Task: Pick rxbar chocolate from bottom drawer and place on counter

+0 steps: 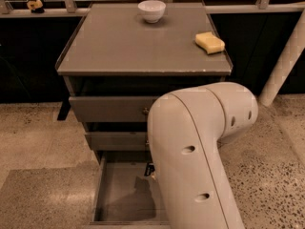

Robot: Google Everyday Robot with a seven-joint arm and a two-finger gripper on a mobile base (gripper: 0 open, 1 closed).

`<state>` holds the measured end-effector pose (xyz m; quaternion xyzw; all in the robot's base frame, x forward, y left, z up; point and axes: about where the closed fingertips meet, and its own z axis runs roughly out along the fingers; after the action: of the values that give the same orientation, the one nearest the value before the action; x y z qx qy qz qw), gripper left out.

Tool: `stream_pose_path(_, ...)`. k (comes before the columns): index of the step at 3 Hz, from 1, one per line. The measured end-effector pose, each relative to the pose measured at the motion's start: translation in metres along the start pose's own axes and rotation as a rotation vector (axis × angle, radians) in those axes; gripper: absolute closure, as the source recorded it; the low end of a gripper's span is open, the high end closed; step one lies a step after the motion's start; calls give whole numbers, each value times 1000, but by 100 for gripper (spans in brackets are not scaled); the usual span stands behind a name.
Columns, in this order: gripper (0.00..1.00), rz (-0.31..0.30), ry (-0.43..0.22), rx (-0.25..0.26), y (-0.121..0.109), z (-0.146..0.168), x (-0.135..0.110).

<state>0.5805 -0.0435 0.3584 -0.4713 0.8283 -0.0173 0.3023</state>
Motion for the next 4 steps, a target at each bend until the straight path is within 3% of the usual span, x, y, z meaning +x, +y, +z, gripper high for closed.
stream_pose_path(1,100,20,40,70,-28,-49,20)
stream_pose_path(2,100,-3,68,183,-42,-137,51)
stream_pose_path(3,100,-11,77,200,-50,-171,59)
stream_pose_path(4,100,-10,45,224,-58,-184,47)
